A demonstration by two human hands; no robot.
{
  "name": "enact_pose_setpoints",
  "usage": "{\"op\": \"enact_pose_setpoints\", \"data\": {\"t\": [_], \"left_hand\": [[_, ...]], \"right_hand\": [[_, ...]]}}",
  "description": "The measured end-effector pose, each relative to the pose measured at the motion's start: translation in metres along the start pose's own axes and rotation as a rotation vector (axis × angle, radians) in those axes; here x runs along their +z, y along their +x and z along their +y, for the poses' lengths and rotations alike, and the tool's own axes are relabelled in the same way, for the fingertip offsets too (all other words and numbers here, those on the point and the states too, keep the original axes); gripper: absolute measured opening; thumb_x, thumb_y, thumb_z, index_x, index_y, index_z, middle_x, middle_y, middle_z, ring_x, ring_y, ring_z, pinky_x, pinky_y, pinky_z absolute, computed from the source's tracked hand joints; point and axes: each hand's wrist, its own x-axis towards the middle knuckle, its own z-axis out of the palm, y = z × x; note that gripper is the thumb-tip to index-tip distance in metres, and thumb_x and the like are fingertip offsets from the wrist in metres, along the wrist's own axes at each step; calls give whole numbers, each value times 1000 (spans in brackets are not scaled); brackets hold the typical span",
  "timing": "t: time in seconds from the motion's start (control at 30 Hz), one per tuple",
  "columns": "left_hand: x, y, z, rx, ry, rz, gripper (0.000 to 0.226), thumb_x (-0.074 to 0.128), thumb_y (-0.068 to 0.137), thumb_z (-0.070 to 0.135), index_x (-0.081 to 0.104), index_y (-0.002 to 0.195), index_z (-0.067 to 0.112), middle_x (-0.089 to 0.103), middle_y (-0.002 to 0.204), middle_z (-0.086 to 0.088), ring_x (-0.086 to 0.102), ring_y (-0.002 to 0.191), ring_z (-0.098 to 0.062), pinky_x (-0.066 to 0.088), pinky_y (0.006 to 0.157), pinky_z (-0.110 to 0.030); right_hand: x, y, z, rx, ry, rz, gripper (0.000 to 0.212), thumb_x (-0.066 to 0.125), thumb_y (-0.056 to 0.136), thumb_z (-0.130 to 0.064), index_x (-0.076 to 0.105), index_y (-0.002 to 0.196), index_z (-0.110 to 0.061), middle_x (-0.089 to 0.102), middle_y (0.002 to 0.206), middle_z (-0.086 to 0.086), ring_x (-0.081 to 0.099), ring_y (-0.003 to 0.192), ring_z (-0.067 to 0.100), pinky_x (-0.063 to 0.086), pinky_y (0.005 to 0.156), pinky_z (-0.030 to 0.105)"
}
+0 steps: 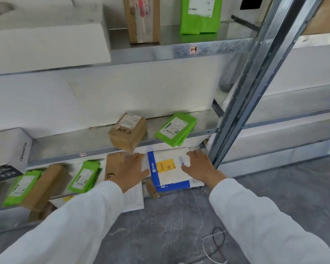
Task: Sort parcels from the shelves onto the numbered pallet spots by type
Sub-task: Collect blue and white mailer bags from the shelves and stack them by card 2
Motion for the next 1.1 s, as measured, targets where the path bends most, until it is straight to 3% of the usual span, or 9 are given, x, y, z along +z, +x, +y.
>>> {"op": "enact_pose_setpoints", "data": {"t": [0.3, 0.73, 0.8, 0.9, 1.1], "left_hand": [[73, 68, 26, -43, -51, -140, 61, 59, 93, 33, 35, 143, 8, 42, 144, -7, 37, 132, -23, 34, 107, -34], [205, 215, -45, -52, 66, -305, 58, 56, 93, 38, 39, 139, 6, 47, 136, -11, 41, 125, -27, 38, 99, -37], [232, 238, -60, -75, 38, -315, 59, 58, 92, 39, 42, 135, 3, 49, 131, -14, 42, 122, -29, 40, 97, -39], [274, 266, -85, -132, 10, -296, 57, 59, 92, 36, 44, 132, 0, 49, 130, -17, 43, 122, -32, 40, 97, -41], [334, 305, -135, -322, -77, -171, 34, 55, 92, 28, 48, 112, 0, 54, 110, -19, 54, 103, -35, 46, 78, -41]], "right_hand": [[34, 49, 66, 23, -1, -104, 55, 50, 93, -41, 41, 137, -9, 47, 134, 9, 42, 124, 29, 27, 109, 36], [160, 193, 137, 213, 88, -181, 62, 52, 92, -37, 33, 145, -10, 40, 141, 9, 38, 132, 30, 29, 110, 37], [189, 218, 158, 260, 122, -180, 62, 55, 90, -37, 37, 142, -9, 44, 135, 10, 44, 124, 30, 35, 103, 37], [231, 253, 183, 333, 209, -173, 55, 59, 83, -36, 49, 128, -7, 51, 113, 7, 51, 99, 26, 40, 80, 35], [295, 306, 216, 522, 309, -198, 58, 60, 88, -27, 40, 133, 4, 48, 130, 17, 57, 104, 32, 41, 66, 27]]}}
